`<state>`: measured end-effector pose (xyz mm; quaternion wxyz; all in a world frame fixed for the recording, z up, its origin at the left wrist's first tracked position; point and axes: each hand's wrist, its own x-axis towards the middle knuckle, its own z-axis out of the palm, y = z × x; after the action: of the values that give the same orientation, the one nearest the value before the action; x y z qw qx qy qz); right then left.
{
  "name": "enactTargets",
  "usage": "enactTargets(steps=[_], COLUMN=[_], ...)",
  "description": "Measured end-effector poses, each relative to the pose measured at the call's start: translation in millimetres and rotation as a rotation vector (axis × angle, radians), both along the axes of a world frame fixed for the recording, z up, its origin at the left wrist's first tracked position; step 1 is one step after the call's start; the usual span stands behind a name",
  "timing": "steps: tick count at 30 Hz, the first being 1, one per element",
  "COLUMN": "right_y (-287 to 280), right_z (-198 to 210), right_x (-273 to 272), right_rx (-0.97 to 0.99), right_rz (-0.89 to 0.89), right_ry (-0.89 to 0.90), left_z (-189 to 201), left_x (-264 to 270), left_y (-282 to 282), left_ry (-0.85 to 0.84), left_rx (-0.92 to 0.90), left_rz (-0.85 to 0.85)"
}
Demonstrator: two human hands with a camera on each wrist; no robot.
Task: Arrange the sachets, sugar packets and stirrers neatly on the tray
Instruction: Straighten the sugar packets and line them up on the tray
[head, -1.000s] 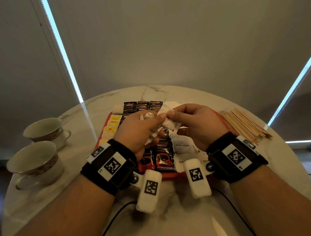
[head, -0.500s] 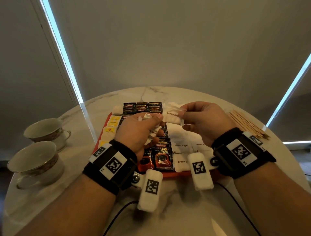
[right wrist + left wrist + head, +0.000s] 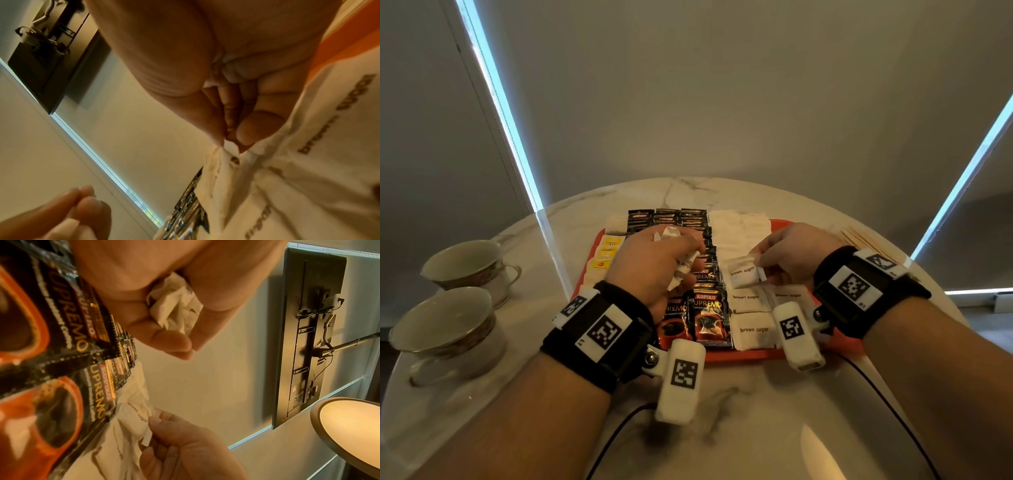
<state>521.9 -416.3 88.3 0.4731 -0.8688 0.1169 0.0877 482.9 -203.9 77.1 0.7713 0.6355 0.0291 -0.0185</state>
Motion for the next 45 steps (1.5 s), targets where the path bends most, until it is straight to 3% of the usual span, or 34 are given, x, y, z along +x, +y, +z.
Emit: enactTargets(steps=[8, 17, 22, 25, 30, 36, 39, 41, 45], right_y=[2, 5, 3, 5, 18, 26, 36, 39, 32], right_z=[4, 5, 13, 17, 15, 20, 16, 9, 1], right_x=[-2, -3, -9, -12, -16, -28, -32, -29, -24], right_rx=[-0.100, -0.021, -0.102, -0.042, 0.015, 0.248, 0.155, 0.140, 0.454], right_rz=[0.005, -0.016, -0.071, -0.055, 0.036, 0.190, 0.329, 0.301, 0.140], right_ry=[0.017, 0.039, -0.068, -0.088, 0.037, -0.245, -0.325, -0.376, -0.330], left_z=[3, 4, 6, 8, 11, 11, 8, 7, 5], left_x=[0, -2, -1, -2, -7, -7, -8, -8, -8], left_y=[1, 1, 0, -2, -3, -5, -8, -7, -5], left_ry=[-0.007, 0.006, 0.041, 0.086, 0.121, 0.104, 0.097, 0.093, 0.048], left_rx=[-0.026, -0.025, -0.053, -0.097, -0.122, -0.109, -0.039, -0.008, 0.088], left_rz=[-0.003, -0.007, -0.008, -0.007, -0.069, -0.048, -0.072, -0.114, -0.180])
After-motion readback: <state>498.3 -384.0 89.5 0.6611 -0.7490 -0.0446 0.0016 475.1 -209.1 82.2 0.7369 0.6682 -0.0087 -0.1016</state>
